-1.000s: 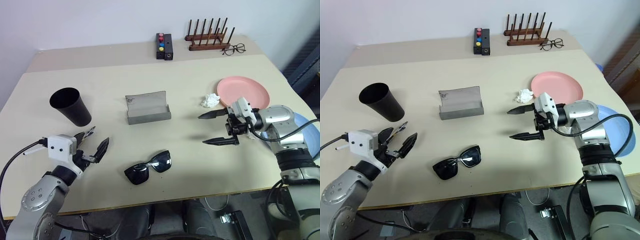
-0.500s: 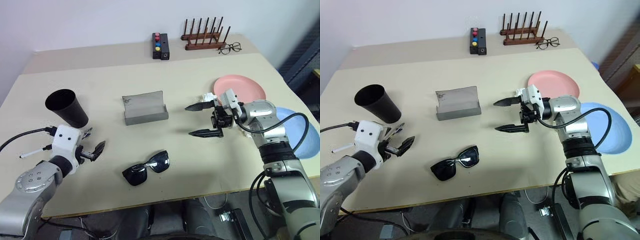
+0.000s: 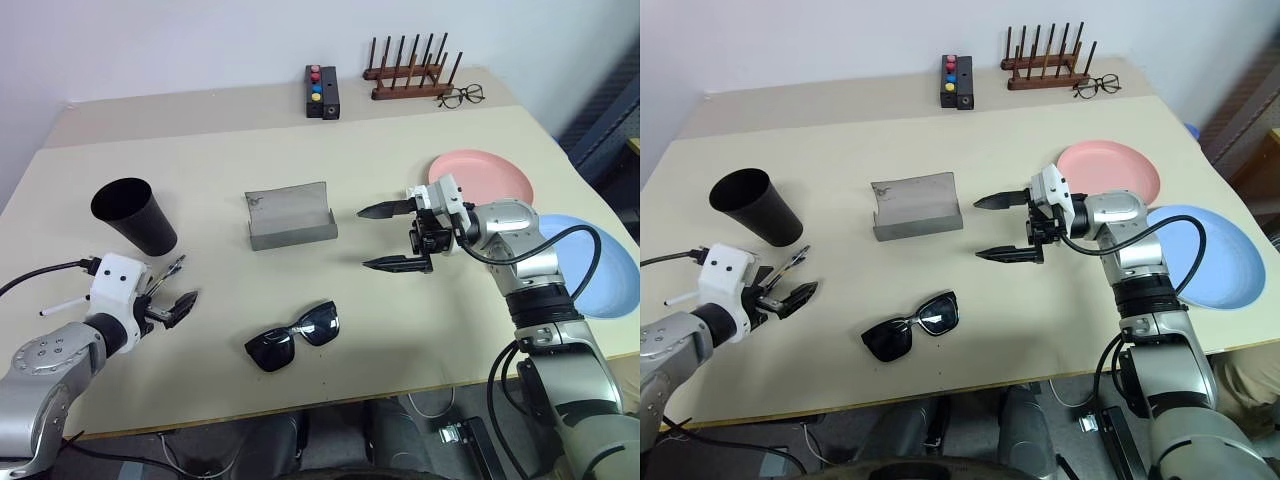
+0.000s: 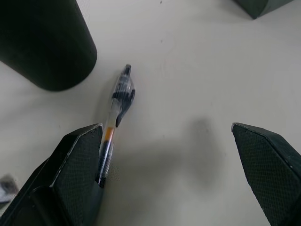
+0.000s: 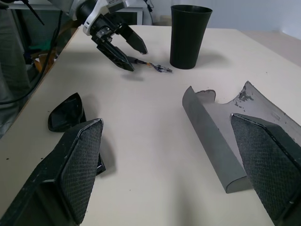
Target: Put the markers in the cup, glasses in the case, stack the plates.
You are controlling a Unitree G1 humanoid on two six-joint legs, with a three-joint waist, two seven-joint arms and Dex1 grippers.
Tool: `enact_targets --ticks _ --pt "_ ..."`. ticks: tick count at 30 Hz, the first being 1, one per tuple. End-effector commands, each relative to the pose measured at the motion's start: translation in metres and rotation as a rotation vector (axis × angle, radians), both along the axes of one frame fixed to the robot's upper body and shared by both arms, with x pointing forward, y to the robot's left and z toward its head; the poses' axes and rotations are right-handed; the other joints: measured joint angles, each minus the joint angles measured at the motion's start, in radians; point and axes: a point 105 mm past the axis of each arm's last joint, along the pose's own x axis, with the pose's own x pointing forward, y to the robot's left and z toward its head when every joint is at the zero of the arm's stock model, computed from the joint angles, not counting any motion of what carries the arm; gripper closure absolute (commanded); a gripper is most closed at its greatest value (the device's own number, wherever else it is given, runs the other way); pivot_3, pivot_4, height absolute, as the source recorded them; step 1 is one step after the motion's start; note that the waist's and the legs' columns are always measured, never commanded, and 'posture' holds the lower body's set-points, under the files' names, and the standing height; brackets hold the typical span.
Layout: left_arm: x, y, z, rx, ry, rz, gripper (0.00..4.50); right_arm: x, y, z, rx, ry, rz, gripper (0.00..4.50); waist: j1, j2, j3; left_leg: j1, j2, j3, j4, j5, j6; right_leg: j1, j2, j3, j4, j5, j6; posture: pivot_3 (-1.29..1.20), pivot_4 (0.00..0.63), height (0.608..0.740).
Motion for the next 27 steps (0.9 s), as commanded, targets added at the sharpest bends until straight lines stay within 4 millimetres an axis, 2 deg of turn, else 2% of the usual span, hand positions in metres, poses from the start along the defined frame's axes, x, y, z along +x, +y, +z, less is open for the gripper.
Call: enact_targets --ticks 1,10,16,22,27 --pt "0.0 0.015 0.007 0.037 0.006 0.038 0.0 -0.003 0.004 0.006 0.015 -0.037 0.013 0.09 0.0 0.0 0.0 0.0 0.0 0.0 0.0 0.0 0.0 0.0 0.0 0.0 0.0 0.0 0.0 0.0 0.15 0.74" --pt "0.004 0.04 -0.002 0.095 0.116 -0.001 0.0 -0.005 0.001 0.007 0.022 -0.04 0.003 0.09 -0.001 0.0 0.0 0.0 0.0 0.0 0.0 0.0 0.0 0.0 0.0 0.0 0.0 0.0 0.0 0.0 0.15 0.74" --pt "0.011 0.058 -0.023 0.136 0.222 -0.047 0.0 -0.007 0.0 0.008 0.032 -0.042 -0.012 0.09 0.0 0.002 0.0 0.001 0.0 0.0 0.0 0.0 0.0 0.0 0.0 0.0 0.001 0.0 0.0 0.0 0.15 0.74" --pt "0.013 0.042 -0.031 0.127 0.29 -0.196 0.0 -0.009 -0.001 0.011 0.029 -0.046 -0.034 0.09 0.002 0.009 -0.003 0.001 0.0 0.0 -0.001 0.0 0.0 0.0 -0.001 0.0 0.002 0.0 0.0 0.0 0.15 0.74" --pt "0.01 0.032 -0.035 0.114 0.329 -0.262 0.0 -0.011 -0.003 0.012 0.026 -0.045 -0.047 0.09 0.002 0.01 -0.003 0.001 -0.001 0.0 -0.001 0.0 0.0 0.0 -0.001 0.0 0.002 0.0 0.0 0.0 0.15 0.74"
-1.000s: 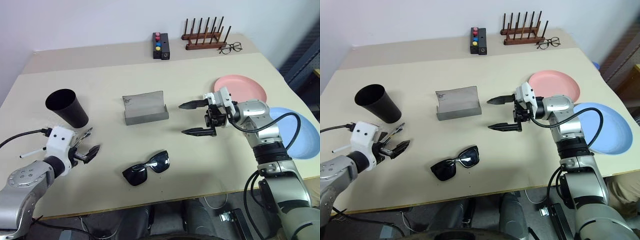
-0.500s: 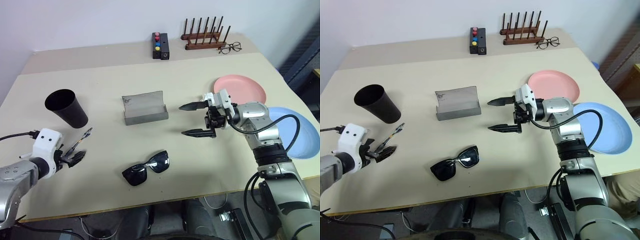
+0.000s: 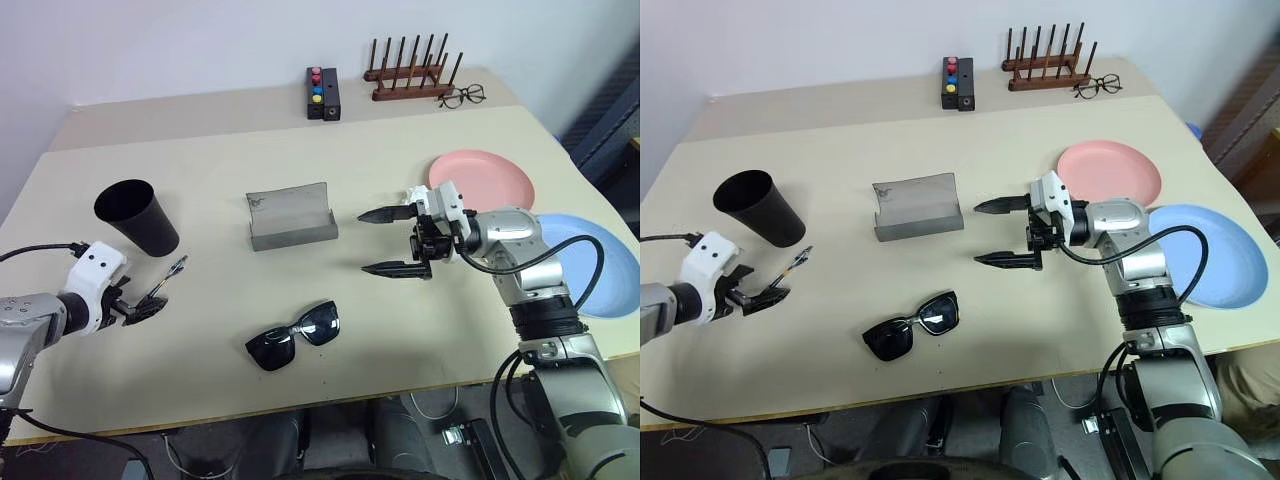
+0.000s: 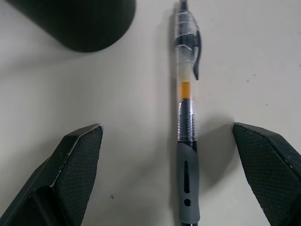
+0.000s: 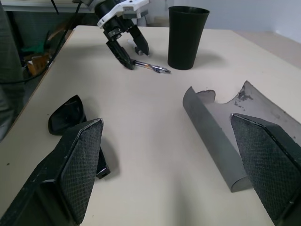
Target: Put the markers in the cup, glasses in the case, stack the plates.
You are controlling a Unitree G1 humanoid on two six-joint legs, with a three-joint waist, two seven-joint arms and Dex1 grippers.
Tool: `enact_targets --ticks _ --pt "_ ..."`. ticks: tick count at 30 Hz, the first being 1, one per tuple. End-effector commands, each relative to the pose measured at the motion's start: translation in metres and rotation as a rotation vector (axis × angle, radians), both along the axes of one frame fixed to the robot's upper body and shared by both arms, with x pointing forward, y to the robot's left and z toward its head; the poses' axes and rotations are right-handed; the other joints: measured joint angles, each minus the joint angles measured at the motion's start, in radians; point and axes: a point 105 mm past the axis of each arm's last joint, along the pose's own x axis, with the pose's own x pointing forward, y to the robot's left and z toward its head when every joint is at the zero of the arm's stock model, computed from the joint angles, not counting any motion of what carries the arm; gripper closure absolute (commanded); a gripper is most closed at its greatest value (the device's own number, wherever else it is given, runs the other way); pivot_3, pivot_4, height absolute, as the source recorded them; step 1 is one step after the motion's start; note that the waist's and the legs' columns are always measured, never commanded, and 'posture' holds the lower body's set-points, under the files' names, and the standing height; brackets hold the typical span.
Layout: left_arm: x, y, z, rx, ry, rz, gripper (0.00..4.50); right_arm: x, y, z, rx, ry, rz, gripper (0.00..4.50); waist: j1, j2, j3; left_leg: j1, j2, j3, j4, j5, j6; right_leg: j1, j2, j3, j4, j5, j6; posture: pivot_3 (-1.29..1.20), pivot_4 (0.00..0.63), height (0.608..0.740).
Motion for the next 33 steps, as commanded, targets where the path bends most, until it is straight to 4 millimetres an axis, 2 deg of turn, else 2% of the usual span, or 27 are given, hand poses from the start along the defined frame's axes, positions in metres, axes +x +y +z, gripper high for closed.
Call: enact_targets --ticks 1,7,8,10,14,17,25,31,33 --pt "-0.011 -0.015 -0.021 -0.033 0.103 -0.062 0.0 -0.003 -0.004 0.012 0.016 -0.043 -0.01 0.09 0.0 0.0 0.0 0.0 0.0 0.0 0.0 0.0 0.0 0.0 0.0 0.0 0.0 0.0 0.0 0.0 0.15 0.74" --pt "-0.018 -0.03 -0.026 -0.058 0.16 -0.126 0.0 -0.004 -0.005 0.011 0.014 -0.038 -0.014 0.09 0.0 0.001 0.0 0.0 0.0 0.0 0.0 0.0 0.0 0.0 0.0 0.0 0.0 0.0 0.0 0.0 0.15 0.74" --pt "-0.019 -0.033 -0.027 -0.067 0.171 -0.138 0.26 -0.004 -0.004 0.011 0.015 -0.038 -0.014 0.03 0.0 0.001 0.0 0.0 0.0 0.0 0.0 0.0 0.0 0.0 0.0 0.0 0.0 0.0 0.0 0.0 0.15 0.74" --pt "-0.02 -0.037 -0.026 -0.075 0.182 -0.152 0.85 -0.004 -0.003 0.012 0.015 -0.039 -0.012 0.0 0.0 0.001 0.0 0.0 0.0 0.0 0.0 0.0 0.0 0.0 0.0 0.0 0.0 0.0 0.0 0.0 0.15 0.74" --pt "-0.02 -0.04 -0.025 -0.081 0.193 -0.15 3.04 -0.004 0.0 0.016 0.018 -0.045 -0.008 0.0 0.001 0.001 0.0 0.0 0.0 0.0 0.0 0.0 0.0 0.0 0.0 0.0 0.0 0.0 0.0 0.0 0.15 0.74" --pt "-0.023 -0.04 -0.023 -0.086 0.193 -0.129 4.49 -0.004 0.001 0.02 0.02 -0.048 -0.007 0.0 -0.001 0.002 0.0 0.0 0.0 0.0 0.0 0.0 0.0 0.0 0.0 0.0 0.0 0.0 0.0 0.0 0.15 0.74" --pt "-0.035 -0.043 -0.02 -0.117 0.168 -0.096 4.49 0.001 0.002 0.017 0.023 -0.044 -0.01 0.0 -0.015 0.002 0.0 0.0 0.0 0.0 -0.001 0.0 0.0 0.0 0.0 0.0 -0.001 0.0 0.0 0.0 0.15 0.74" --pt "-0.035 -0.049 -0.007 -0.176 0.102 -0.083 4.49 0.005 0.002 0.015 0.025 -0.048 -0.003 0.0 -0.022 0.002 0.0 0.0 0.0 0.0 -0.001 0.0 0.0 0.0 0.0 0.0 -0.001 0.0 0.0 0.0 0.15 0.74" --pt "-0.03 -0.054 0.003 -0.188 0.029 -0.097 4.49 0.007 0.003 0.014 0.028 -0.051 -0.001 0.0 -0.022 0.002 0.0 0.0 0.0 0.0 -0.001 0.0 0.0 0.0 0.0 0.0 -0.001 0.0 0.0 0.0 0.15 0.74"
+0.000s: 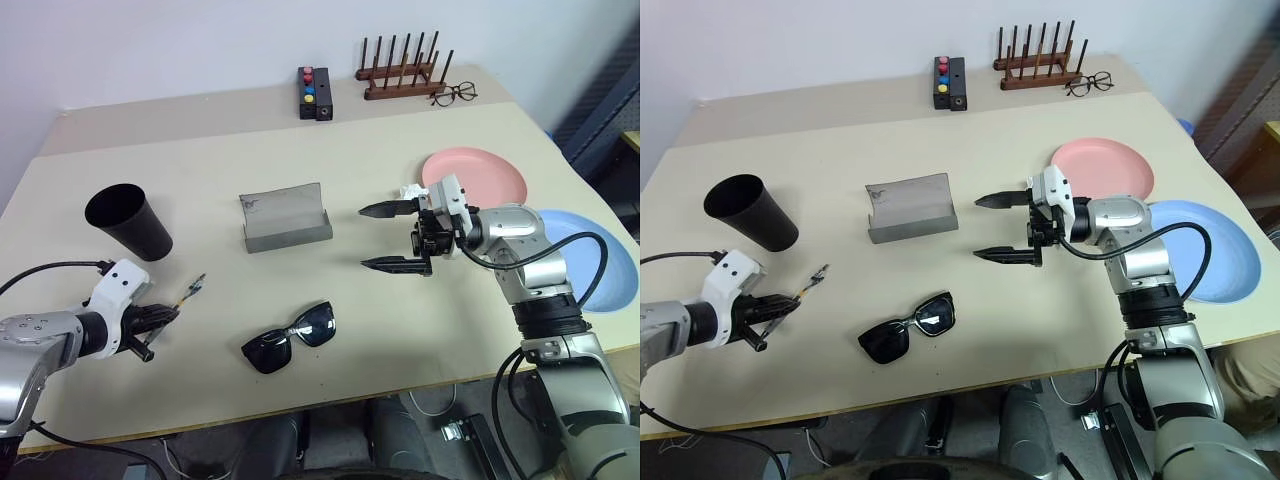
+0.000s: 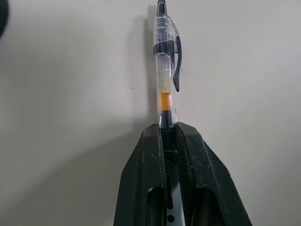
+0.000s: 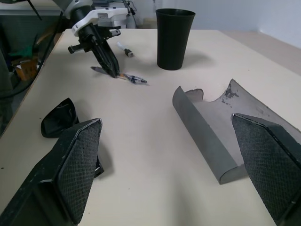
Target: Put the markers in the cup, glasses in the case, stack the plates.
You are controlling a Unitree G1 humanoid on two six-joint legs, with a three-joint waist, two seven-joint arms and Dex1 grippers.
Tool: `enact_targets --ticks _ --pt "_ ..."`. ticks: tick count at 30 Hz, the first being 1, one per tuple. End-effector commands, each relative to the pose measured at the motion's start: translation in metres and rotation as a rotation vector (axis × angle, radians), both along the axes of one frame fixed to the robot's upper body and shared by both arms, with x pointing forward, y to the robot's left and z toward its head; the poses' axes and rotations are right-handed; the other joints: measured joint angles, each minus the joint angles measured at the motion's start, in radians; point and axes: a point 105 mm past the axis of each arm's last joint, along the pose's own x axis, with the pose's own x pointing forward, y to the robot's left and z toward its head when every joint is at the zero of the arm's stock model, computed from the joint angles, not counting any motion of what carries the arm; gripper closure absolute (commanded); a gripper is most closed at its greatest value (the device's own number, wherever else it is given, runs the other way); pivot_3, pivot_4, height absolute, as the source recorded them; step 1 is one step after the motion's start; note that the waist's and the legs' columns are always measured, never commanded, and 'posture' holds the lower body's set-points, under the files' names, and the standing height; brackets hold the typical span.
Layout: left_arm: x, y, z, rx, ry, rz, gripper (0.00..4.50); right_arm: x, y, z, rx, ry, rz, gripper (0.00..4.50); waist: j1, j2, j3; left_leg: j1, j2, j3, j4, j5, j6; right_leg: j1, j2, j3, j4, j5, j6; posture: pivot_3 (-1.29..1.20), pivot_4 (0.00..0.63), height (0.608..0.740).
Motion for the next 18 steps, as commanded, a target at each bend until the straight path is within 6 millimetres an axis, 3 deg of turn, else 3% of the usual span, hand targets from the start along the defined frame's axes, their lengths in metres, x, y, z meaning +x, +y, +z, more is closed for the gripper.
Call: enact_targets --ticks 1,5,6,10,13,18 --pt "0.006 -0.014 0.017 -0.064 -0.12 -0.013 4.49 0.001 0.004 0.009 0.017 -0.054 0.02 0.0 0.001 0.0 0.0 0.0 0.0 0.0 0.0 0.0 0.0 0.0 0.0 0.0 0.0 0.0 0.0 0.0 0.15 0.74" --pt "0.035 -0.03 0.079 -0.182 -0.556 0.025 4.49 0.003 0.003 0.007 0.02 -0.056 0.022 0.0 0.01 -0.004 0.002 -0.001 0.0 -0.002 0.002 0.0 0.0 0.0 0.0 -0.002 0.0 0.0 0.0 0.0 0.15 0.74" --pt "0.038 -0.033 0.088 -0.214 -0.584 0.039 4.49 0.004 0.003 0.007 0.021 -0.058 0.022 0.0 0.011 -0.006 0.002 -0.001 0.0 -0.002 0.003 0.0 0.0 0.0 0.0 -0.002 0.0 0.0 0.0 0.0 0.15 0.74" --pt "0.049 -0.036 0.111 -0.258 -0.679 0.086 4.49 0.007 0.003 0.007 0.022 -0.066 0.022 0.0 0.007 -0.005 0.002 -0.001 0.0 -0.001 0.003 0.0 -0.001 0.0 0.0 -0.001 0.0 0.001 -0.001 0.0 0.15 0.74" --pt "0.063 -0.027 0.141 -0.274 -0.831 0.189 4.49 0.009 0.004 0.01 0.024 -0.075 0.024 0.0 0.001 -0.006 0.002 -0.002 0.0 -0.001 0.003 0.001 -0.001 0.0 0.001 -0.001 0.0 0.001 -0.001 0.0 0.15 0.74" --pt "0.081 -0.006 0.161 -0.288 -0.914 0.358 4.49 0.009 0.007 0.013 0.025 -0.084 0.029 0.0 -0.001 -0.006 0.002 -0.002 0.0 -0.001 0.003 0.001 -0.001 -0.001 0.001 -0.001 0.0 0.001 -0.001 0.0 0.15 0.74"
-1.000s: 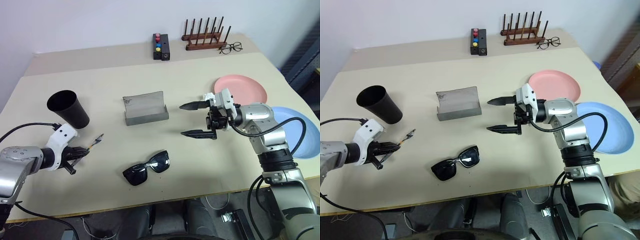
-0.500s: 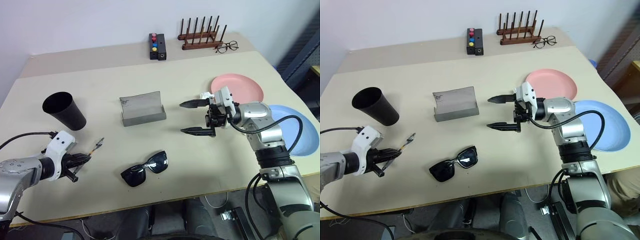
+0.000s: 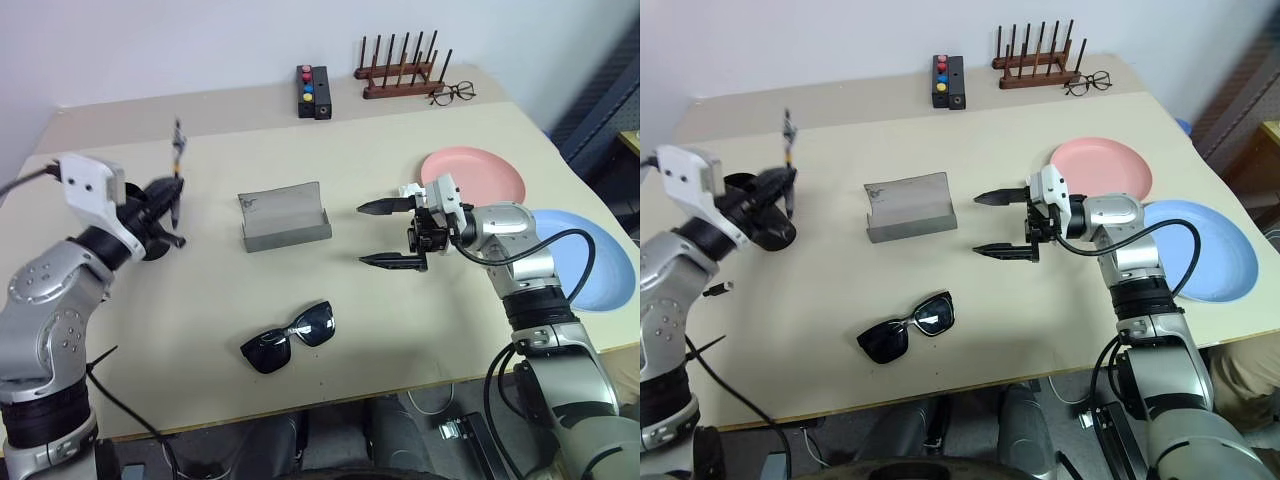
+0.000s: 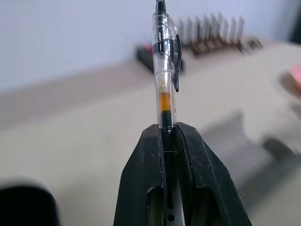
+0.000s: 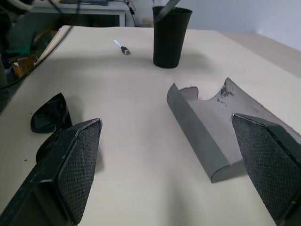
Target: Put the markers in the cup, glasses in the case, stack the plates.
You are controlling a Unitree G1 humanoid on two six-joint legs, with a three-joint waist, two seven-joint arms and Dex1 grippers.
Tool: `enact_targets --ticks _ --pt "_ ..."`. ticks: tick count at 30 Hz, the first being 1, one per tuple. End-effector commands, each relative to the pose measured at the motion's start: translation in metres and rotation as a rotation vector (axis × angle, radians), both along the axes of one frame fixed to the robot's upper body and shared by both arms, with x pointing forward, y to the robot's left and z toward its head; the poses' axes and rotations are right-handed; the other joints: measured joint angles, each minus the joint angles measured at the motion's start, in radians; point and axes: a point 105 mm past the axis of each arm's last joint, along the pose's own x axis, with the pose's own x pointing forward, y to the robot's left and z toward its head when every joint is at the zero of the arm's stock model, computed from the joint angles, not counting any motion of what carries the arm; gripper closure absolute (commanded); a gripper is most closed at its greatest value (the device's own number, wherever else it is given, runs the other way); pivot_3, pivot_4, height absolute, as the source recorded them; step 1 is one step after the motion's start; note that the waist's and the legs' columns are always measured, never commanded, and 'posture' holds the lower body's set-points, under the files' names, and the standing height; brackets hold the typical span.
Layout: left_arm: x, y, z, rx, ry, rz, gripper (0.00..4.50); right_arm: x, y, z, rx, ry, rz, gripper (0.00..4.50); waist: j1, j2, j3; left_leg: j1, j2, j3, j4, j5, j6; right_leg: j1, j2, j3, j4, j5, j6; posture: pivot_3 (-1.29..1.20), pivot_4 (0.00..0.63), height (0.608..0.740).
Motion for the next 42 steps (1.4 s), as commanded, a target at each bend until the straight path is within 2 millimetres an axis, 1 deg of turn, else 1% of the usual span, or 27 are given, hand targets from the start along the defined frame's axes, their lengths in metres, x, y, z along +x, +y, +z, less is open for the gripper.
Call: enact_targets --ticks 1,4,6,13,15,20,26,33,42 --pt "0.002 0.02 0.017 -0.075 -0.073 0.08 4.49 0.0 0.005 0.015 0.021 -0.054 0.016 0.0 -0.001 0.0 0.0 0.0 0.0 0.0 0.0 0.0 0.0 0.0 0.0 0.0 0.0 0.0 0.0 0.0 0.15 0.74" --pt "-0.003 0.04 0.031 -0.128 -0.194 0.155 4.49 0.0 0.007 0.016 0.025 -0.055 0.021 0.0 -0.002 0.0 0.0 0.0 0.0 0.0 0.0 0.0 0.0 -0.001 0.0 0.0 0.0 0.0 0.0 0.0 0.15 0.74" --pt "-0.005 0.052 0.032 -0.103 -0.235 0.236 4.49 0.0 0.008 0.016 0.026 -0.055 0.023 0.0 -0.001 -0.001 0.0 -0.001 0.0 0.0 0.0 0.0 0.0 -0.001 0.0 0.0 0.0 0.0 0.0 0.0 0.15 0.74" --pt "-0.022 0.072 0.031 -0.069 -0.332 0.338 4.49 -0.001 0.014 0.024 0.049 -0.052 0.052 0.0 0.0 -0.001 0.0 -0.001 0.0 0.0 0.0 0.0 0.0 -0.001 0.0 0.0 0.0 0.0 0.0 0.0 0.15 0.74" --pt "-0.026 0.076 0.03 -0.049 -0.352 0.364 4.49 -0.002 0.018 0.029 0.075 -0.047 0.068 0.0 0.0 -0.001 0.0 -0.001 0.0 0.0 0.001 0.0 0.0 -0.001 0.0 0.0 0.0 0.0 0.0 0.0 0.15 0.74" --pt "-0.031 0.078 0.025 -0.032 -0.378 0.405 4.49 -0.001 0.026 0.046 0.159 -0.044 0.078 0.0 0.0 -0.001 0.0 -0.001 0.0 0.0 0.001 0.0 0.0 -0.001 0.0 0.0 0.0 0.0 0.0 0.0 0.15 0.74" --pt "-0.032 0.08 0.021 -0.041 -0.395 0.44 4.49 0.003 0.031 0.057 0.253 -0.033 0.065 0.0 0.001 -0.001 0.0 -0.001 0.0 0.0 0.001 0.0 0.0 -0.001 0.0 0.0 0.0 0.0 0.0 0.0 0.15 0.74" --pt "-0.028 0.079 0.019 -0.03 -0.416 0.477 4.49 0.007 0.034 0.056 0.294 -0.026 0.06 0.0 0.0 -0.001 0.0 -0.001 0.0 0.0 0.001 0.0 0.0 -0.001 0.0 0.0 0.0 0.0 0.0 0.0 0.15 0.74" --pt "-0.015 0.067 0.009 -0.016 -0.434 0.497 4.49 0.012 0.029 0.052 0.312 -0.015 0.051 0.0 -0.001 -0.001 0.0 -0.001 0.0 0.0 0.001 0.0 0.0 -0.001 0.0 0.0 0.0 0.0 0.0 0.0 0.15 0.74"
